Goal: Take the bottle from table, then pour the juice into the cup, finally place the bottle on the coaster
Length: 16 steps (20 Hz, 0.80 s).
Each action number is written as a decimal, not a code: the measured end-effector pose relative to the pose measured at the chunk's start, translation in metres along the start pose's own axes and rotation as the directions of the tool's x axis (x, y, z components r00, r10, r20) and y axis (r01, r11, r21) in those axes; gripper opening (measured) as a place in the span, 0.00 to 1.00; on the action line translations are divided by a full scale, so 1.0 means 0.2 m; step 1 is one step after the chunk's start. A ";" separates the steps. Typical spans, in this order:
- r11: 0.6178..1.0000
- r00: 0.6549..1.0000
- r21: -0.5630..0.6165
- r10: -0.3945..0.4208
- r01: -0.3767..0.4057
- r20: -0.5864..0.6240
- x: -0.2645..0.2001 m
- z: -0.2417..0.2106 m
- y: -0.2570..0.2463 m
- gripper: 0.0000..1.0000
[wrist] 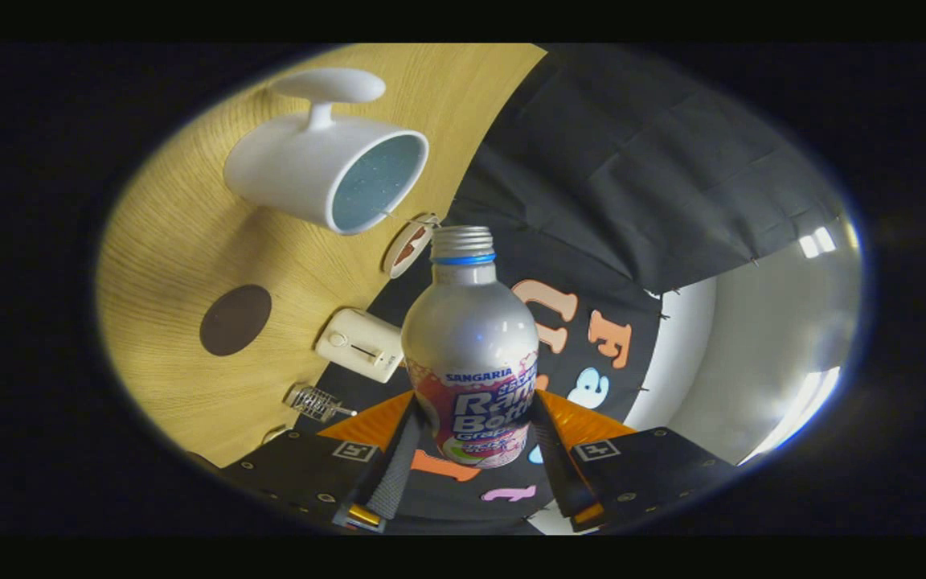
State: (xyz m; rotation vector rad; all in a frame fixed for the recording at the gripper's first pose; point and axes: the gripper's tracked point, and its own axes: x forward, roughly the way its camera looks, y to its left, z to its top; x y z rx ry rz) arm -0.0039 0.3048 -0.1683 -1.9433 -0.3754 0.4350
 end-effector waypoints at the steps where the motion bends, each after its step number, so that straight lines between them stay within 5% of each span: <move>1: 1.000 1.000 -0.005 0.000 0.000 0.006 0.01 0.01 0.00 0.73; 10: 0.982 0.994 0.158 0.103 -0.107 0.034 -0.01 0.10 0.15 0.74; 16: 0.823 0.973 0.523 0.216 -0.223 0.077 -0.04 0.11 0.24 0.74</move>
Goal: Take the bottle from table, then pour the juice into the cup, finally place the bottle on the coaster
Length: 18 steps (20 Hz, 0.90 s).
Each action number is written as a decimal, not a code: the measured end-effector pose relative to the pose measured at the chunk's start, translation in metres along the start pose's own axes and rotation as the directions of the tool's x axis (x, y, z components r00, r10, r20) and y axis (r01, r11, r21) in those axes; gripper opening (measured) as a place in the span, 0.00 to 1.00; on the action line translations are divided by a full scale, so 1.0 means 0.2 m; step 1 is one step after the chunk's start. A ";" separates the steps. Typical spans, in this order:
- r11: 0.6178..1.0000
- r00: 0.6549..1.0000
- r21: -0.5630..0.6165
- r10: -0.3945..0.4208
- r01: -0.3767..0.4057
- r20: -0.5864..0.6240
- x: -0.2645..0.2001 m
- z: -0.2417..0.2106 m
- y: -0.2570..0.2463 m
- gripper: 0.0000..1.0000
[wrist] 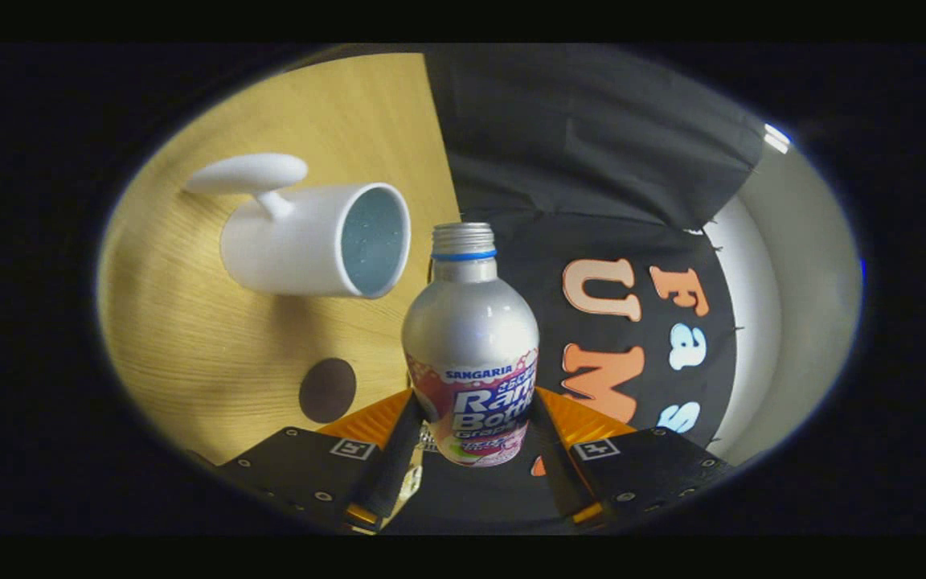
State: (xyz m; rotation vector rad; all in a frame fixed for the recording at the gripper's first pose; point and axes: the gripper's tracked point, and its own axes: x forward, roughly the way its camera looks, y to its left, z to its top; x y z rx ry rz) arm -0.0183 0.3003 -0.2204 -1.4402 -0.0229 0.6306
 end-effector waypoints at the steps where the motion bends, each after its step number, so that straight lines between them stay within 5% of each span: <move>1: 0.996 1.000 0.090 0.019 -0.020 0.019 0.02 0.01 0.00 0.74; 7: 0.897 0.999 0.440 0.033 -0.045 0.035 0.06 -0.04 -0.12 0.74; 12: 0.675 0.998 0.734 0.033 -0.066 0.060 0.10 -0.07 -0.19 0.74; 18: 0.360 0.996 0.929 0.065 -0.086 0.068 0.17 -0.14 -0.13 0.75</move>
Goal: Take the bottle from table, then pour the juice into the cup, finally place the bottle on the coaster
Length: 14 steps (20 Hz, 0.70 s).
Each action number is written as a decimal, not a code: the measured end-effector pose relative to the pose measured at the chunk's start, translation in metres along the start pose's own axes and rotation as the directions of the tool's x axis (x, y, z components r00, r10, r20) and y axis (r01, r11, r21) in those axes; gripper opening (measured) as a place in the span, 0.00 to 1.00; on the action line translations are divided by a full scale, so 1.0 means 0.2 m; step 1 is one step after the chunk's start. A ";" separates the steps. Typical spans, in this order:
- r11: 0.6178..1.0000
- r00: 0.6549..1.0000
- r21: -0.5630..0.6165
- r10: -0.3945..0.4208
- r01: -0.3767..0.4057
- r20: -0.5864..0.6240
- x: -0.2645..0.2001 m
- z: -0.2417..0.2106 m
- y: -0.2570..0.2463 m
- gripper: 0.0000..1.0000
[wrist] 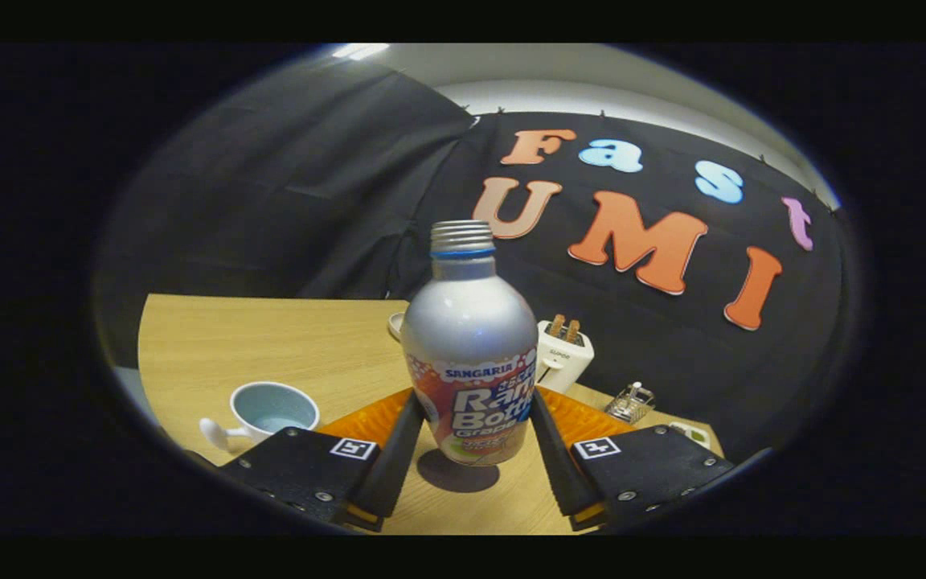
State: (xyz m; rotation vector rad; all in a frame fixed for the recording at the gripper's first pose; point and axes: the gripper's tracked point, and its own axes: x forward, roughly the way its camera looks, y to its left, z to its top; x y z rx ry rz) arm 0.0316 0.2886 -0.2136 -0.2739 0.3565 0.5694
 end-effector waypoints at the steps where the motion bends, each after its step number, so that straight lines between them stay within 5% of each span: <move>1: 0.999 1.000 0.049 0.008 -0.008 -0.002 0.01 -0.01 0.00 0.74; 8: 0.963 0.998 0.270 0.024 -0.010 -0.050 0.06 -0.15 -0.04 0.74; 14: 0.949 0.992 0.313 0.006 0.033 -0.122 0.12 -0.34 -0.08 0.74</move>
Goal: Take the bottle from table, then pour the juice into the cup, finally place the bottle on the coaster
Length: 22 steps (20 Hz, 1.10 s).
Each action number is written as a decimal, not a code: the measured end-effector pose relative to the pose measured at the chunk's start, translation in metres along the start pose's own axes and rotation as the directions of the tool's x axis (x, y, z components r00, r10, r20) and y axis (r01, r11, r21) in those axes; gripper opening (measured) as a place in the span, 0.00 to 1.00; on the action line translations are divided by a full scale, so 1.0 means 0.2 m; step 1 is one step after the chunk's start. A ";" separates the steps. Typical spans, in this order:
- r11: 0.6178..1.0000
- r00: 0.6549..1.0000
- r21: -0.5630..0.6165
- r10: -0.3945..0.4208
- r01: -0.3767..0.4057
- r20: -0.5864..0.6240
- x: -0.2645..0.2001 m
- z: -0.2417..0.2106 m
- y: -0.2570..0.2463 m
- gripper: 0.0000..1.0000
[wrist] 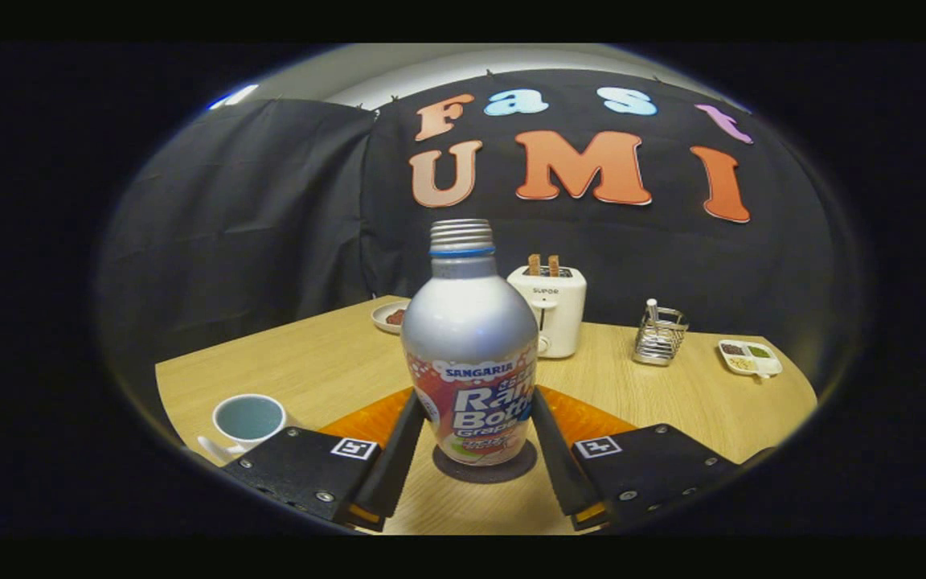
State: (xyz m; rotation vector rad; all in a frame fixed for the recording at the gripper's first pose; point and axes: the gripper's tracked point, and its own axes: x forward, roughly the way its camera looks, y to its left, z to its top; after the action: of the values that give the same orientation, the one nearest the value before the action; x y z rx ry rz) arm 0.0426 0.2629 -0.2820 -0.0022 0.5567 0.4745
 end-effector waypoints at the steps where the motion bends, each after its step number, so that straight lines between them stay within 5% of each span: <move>1: 1.000 1.000 0.005 -0.003 0.003 -0.011 0.01 -0.03 -0.01 0.74; 17: 0.996 0.998 0.086 -0.007 0.013 -0.060 0.08 -0.18 -0.02 0.75; 22: 0.990 0.998 0.135 -0.023 0.030 -0.053 0.05 -0.12 -0.04 0.87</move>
State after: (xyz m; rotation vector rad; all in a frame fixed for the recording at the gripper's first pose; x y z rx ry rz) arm 0.0408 0.2560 -0.3092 0.1080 0.6381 0.4108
